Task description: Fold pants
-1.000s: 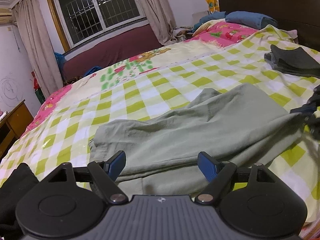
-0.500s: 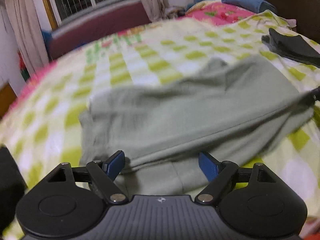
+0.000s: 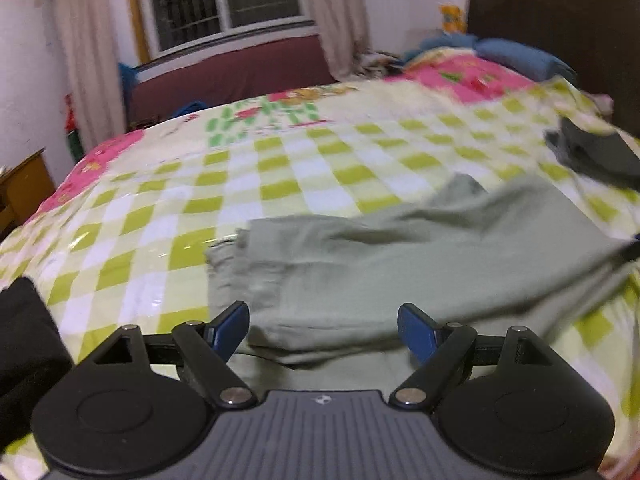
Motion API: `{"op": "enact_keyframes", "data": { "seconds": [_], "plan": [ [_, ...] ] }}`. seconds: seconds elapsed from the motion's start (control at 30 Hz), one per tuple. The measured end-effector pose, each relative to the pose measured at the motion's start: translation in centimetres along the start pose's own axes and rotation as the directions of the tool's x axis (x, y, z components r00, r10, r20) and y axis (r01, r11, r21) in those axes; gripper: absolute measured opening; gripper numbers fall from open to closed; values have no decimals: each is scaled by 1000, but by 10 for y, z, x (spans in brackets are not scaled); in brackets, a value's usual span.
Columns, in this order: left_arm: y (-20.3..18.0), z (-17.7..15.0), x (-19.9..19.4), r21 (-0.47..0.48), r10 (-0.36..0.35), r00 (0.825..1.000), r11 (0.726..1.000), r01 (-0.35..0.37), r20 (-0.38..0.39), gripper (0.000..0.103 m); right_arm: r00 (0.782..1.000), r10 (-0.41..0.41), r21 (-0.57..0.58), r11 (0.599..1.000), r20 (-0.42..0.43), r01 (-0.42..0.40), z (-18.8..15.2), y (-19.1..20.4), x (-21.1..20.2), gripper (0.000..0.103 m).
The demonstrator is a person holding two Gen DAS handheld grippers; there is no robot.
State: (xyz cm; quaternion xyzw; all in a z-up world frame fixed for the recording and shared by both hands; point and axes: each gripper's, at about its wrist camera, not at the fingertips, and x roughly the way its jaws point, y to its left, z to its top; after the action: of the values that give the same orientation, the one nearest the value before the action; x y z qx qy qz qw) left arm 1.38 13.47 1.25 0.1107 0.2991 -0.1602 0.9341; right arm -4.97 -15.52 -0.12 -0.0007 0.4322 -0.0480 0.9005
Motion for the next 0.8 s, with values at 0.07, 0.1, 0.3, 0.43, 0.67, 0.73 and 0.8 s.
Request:
{"op": "enact_keyframes", "data": {
  "seconds": [0.07, 0.1, 0.3, 0.43, 0.67, 0.73, 0.8],
  "plan": [
    [6, -2, 6, -30, 36, 999, 999, -36, -15, 95, 996, -31, -142, 989, 85, 42, 5, 24, -11, 33],
    [10, -4, 10, -49, 44, 999, 998, -45, -24, 95, 992, -19, -206, 978, 124, 44, 7, 38, -15, 34],
    [19, -11, 32, -92, 65, 994, 993, -73, -87, 95, 972, 115, -448, 894, 207, -11, 20, 103, -16, 36],
    [23, -13, 27, -116, 28, 997, 993, -37, -76, 80, 975, 108, -441, 897, 197, -10, 24, 103, -17, 37],
    [29, -12, 19, -137, 74, 995, 987, -82, -68, 75, 920, 347, -584, 791, 184, -182, 17, 170, -1, 39],
    [29, -10, 15, -122, 76, 995, 989, -83, -60, 75, 904, 399, -628, 746, 155, -221, 14, 195, 14, 39],
    [28, -7, 12, -103, 66, 997, 992, -70, -46, 75, 891, 436, -663, 705, 127, -250, 12, 215, 25, 39]
  ]
}}
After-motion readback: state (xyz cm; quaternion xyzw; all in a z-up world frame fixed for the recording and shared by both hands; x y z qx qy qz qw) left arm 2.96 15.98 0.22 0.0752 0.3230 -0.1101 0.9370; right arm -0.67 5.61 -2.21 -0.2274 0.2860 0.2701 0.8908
